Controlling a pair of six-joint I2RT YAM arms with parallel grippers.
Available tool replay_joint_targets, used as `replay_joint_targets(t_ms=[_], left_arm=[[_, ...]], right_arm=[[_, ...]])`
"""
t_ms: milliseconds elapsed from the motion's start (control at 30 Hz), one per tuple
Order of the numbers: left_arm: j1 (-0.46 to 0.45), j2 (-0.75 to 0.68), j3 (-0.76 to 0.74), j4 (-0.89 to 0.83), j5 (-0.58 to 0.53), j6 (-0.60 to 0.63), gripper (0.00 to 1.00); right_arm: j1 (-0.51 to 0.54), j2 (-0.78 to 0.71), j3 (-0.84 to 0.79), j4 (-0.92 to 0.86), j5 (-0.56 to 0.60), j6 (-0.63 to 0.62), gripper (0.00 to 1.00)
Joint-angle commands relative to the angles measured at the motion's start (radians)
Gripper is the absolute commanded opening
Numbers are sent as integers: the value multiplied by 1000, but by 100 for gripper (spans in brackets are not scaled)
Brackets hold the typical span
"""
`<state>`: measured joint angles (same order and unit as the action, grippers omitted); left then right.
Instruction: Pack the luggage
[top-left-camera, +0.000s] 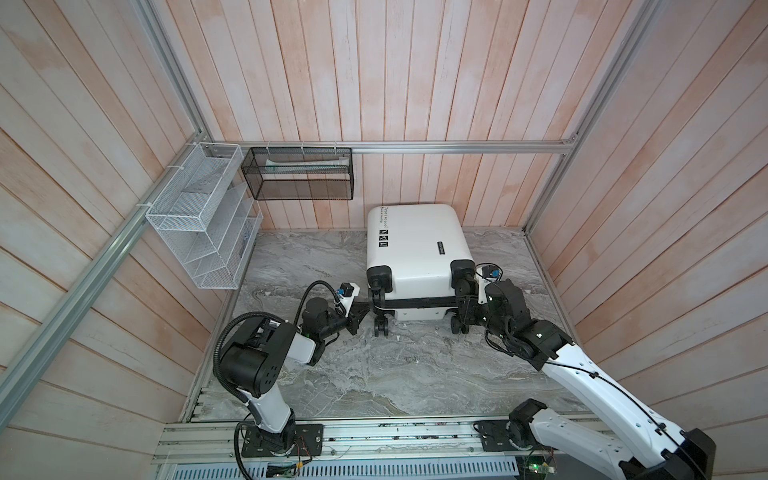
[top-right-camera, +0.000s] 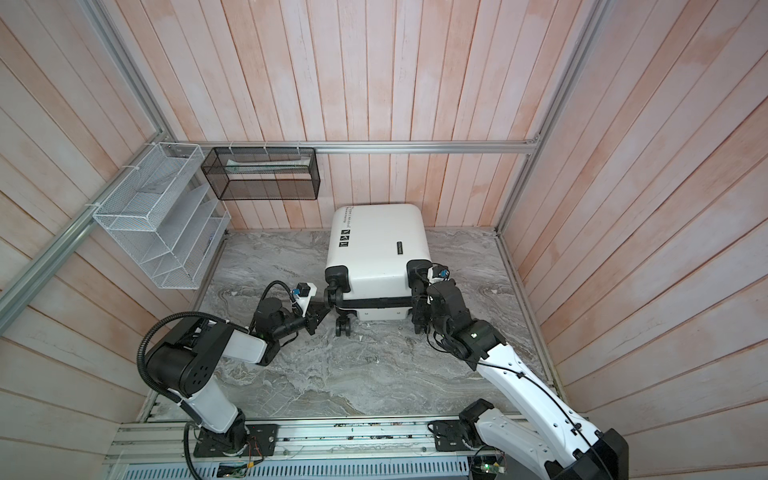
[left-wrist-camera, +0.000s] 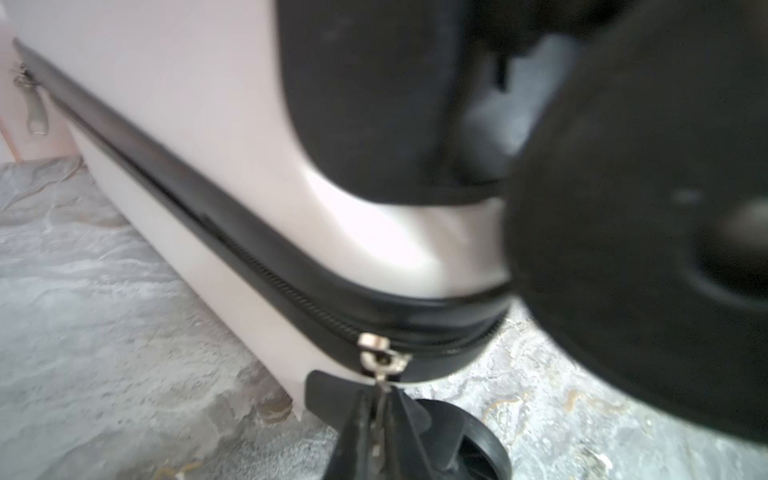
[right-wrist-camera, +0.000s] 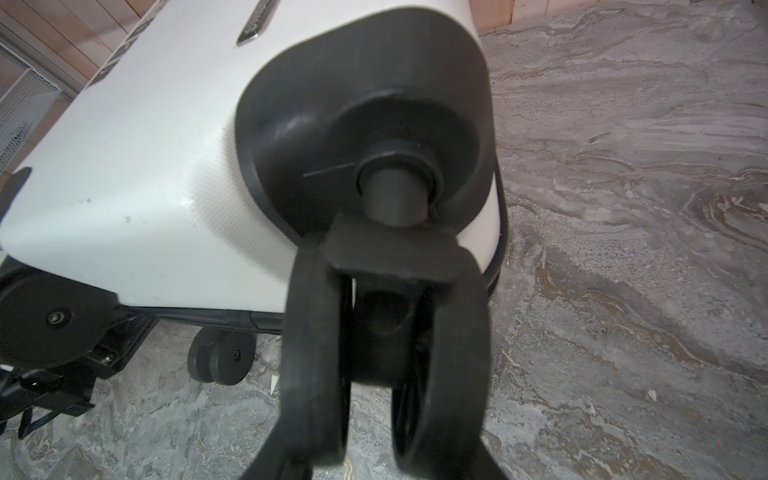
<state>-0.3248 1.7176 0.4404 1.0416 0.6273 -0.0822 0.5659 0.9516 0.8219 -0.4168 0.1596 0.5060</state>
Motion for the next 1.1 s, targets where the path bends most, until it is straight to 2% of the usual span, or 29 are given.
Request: replay_joint_targets(t_ms=[0, 67, 433, 700, 900, 1067], left_arm=[[3, -52, 35, -70, -30, -20, 6], [3, -76, 40, -101, -23, -21, 0], [-11, -199, 26, -227, 2, -8, 0], [-102, -263, 3, -349, -50, 82, 0], [-171, -296, -52, -305, -109, 107, 0], [-258, -298, -100, -141, -200, 114, 0]], right_arm=[[5, -35, 49, 57, -32, -29, 0], [4, -34, 51, 59, -31, -30, 0], [4, -33, 41, 77, -39, -8, 0], [5, -28, 27, 104, -52, 20, 0], [4, -24, 15, 119, -58, 37, 0], [5, -24, -3, 129, -66, 54, 0]])
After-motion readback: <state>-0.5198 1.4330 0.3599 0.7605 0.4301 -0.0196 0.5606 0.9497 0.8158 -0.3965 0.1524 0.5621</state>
